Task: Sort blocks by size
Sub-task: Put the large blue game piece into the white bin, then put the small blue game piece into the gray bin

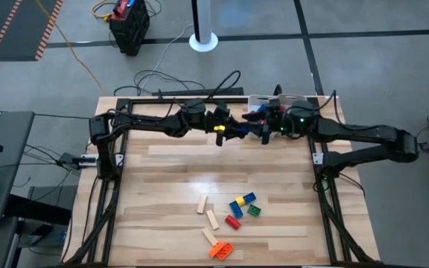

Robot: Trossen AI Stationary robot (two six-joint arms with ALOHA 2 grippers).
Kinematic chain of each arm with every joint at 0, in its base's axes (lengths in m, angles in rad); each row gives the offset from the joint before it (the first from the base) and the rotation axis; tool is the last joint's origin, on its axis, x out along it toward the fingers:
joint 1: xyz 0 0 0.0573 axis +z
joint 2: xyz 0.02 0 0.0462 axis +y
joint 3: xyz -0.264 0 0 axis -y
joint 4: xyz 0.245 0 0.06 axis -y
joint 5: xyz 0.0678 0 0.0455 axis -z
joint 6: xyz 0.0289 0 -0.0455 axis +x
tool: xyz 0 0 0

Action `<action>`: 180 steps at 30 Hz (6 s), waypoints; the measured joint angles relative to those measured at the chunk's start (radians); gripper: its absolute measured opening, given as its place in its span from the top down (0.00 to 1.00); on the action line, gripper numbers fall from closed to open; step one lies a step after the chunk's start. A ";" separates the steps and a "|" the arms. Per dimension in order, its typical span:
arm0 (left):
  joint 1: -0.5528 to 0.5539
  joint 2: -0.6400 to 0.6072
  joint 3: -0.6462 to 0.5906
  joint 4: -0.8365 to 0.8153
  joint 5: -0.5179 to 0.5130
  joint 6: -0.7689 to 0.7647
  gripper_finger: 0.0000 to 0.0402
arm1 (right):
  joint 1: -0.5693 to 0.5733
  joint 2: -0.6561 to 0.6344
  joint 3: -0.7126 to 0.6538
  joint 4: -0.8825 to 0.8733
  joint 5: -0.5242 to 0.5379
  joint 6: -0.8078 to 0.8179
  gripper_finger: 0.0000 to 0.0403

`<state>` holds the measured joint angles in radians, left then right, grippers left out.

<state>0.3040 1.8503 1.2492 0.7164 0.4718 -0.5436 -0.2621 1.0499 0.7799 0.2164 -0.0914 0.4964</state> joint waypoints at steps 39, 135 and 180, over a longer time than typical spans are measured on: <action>0.093 -0.042 0.001 0.036 0.126 0.054 0.66 | 0.014 0.075 0.001 0.130 0.164 -0.106 0.59; -0.086 -0.389 0.000 -1.112 -0.870 0.034 0.39 | 0.545 0.577 0.124 -0.674 0.030 -0.690 0.23; -0.073 -0.394 0.001 -1.127 -0.799 0.068 0.39 | 0.237 0.338 0.055 -0.887 0.221 -0.451 0.59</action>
<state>0.2311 1.4563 1.2499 -0.4107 -0.3267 -0.4761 -0.0252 1.3880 0.8350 -0.6704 0.1291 0.0449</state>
